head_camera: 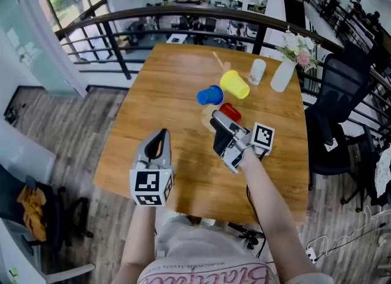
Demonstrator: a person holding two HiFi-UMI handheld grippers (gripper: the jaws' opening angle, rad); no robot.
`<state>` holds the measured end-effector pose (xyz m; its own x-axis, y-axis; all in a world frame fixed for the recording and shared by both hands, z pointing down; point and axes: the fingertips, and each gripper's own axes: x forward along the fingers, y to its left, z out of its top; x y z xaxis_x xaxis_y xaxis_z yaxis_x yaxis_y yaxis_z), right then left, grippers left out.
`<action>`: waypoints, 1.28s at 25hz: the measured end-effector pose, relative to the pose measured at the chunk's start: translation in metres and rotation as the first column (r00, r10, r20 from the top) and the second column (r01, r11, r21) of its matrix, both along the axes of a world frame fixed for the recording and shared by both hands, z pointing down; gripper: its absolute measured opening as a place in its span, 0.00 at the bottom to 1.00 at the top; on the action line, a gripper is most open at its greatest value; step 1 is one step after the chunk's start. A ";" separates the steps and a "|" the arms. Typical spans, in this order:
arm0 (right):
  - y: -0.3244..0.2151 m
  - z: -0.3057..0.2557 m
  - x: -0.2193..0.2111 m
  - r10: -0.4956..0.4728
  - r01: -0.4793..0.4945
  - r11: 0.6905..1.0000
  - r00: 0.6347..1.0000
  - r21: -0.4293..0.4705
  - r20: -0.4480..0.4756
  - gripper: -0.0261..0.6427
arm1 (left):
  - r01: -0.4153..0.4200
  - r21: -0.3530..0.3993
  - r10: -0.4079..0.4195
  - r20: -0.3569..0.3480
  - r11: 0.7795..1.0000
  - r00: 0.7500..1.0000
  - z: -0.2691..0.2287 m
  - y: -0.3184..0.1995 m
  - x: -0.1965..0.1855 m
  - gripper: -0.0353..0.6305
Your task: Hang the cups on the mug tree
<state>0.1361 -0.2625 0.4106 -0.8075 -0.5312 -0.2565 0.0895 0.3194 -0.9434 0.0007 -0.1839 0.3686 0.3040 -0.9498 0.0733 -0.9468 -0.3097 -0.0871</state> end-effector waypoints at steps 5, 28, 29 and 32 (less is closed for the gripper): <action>0.023 -0.019 0.005 0.025 -0.003 0.988 0.990 0.153 -0.141 0.51 | -0.026 0.014 0.026 -0.001 1.000 1.000 -0.005 -0.002 0.012 0.07; 0.065 -0.047 0.085 0.674 -0.186 0.732 0.346 0.656 -0.653 0.13 | -0.114 0.091 0.117 -0.031 0.989 0.993 -0.040 -0.021 0.013 0.07; 0.067 -0.050 0.088 0.692 -0.180 0.716 0.308 0.675 -0.652 0.12 | -0.115 0.095 0.119 -0.034 0.989 0.992 -0.041 -0.022 0.013 0.07; 0.074 -0.059 0.098 0.744 -0.151 0.667 0.179 0.730 -0.643 0.03 | -0.118 0.101 0.123 -0.040 0.988 0.992 -0.043 -0.023 0.013 0.07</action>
<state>0.2342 -0.1883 0.3511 -0.3138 -0.9467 0.0724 -0.9493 0.3113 -0.0437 0.0140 -0.2072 0.3258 0.4175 -0.9080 -0.0354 -0.9068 -0.4139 -0.0797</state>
